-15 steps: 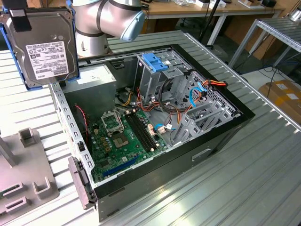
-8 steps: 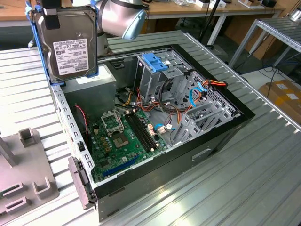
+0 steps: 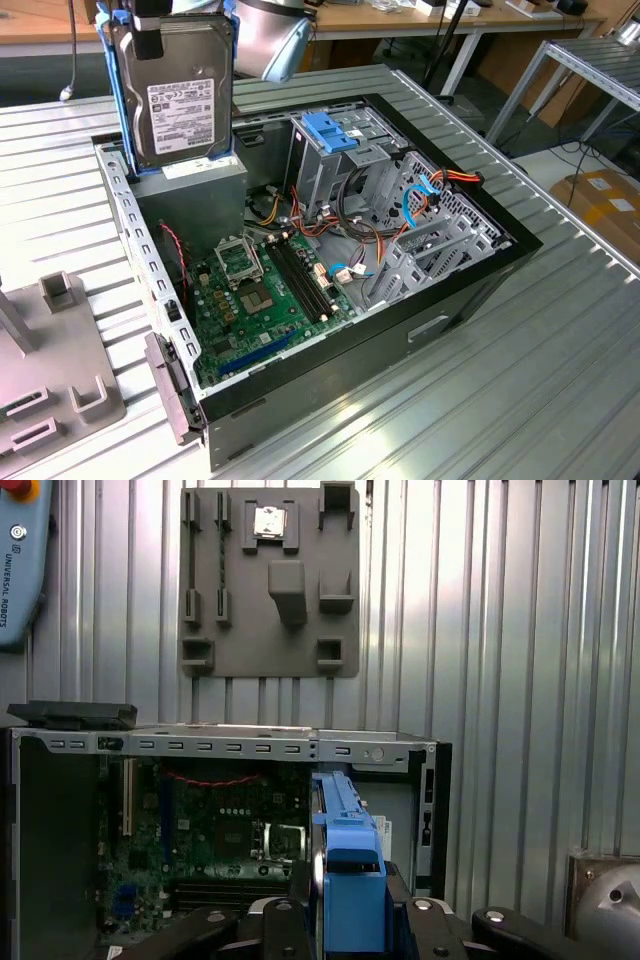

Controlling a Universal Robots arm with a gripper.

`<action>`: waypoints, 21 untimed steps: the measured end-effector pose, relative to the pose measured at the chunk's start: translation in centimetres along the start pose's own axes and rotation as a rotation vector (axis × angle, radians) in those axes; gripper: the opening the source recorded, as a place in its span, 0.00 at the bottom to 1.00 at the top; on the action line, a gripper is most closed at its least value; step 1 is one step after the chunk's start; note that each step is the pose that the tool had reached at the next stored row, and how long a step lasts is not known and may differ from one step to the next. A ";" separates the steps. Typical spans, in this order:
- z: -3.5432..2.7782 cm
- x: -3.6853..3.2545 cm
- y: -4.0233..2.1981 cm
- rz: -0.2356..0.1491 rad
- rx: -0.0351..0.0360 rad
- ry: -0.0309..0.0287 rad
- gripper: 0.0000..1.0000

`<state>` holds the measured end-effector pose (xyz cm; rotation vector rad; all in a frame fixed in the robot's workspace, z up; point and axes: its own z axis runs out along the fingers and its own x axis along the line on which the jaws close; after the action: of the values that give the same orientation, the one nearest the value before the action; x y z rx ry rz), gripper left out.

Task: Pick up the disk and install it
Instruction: 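Pick up the disk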

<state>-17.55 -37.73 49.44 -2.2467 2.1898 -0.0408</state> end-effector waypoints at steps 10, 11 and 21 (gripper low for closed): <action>0.03 0.04 -1.57 0.000 0.0000 0.0001 0.37; 0.04 0.05 -1.92 0.000 -0.0001 0.0000 0.37; 0.13 0.16 -6.38 0.000 -0.0001 0.0001 0.37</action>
<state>-11.16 -37.73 49.45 -2.2468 2.1898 -0.0409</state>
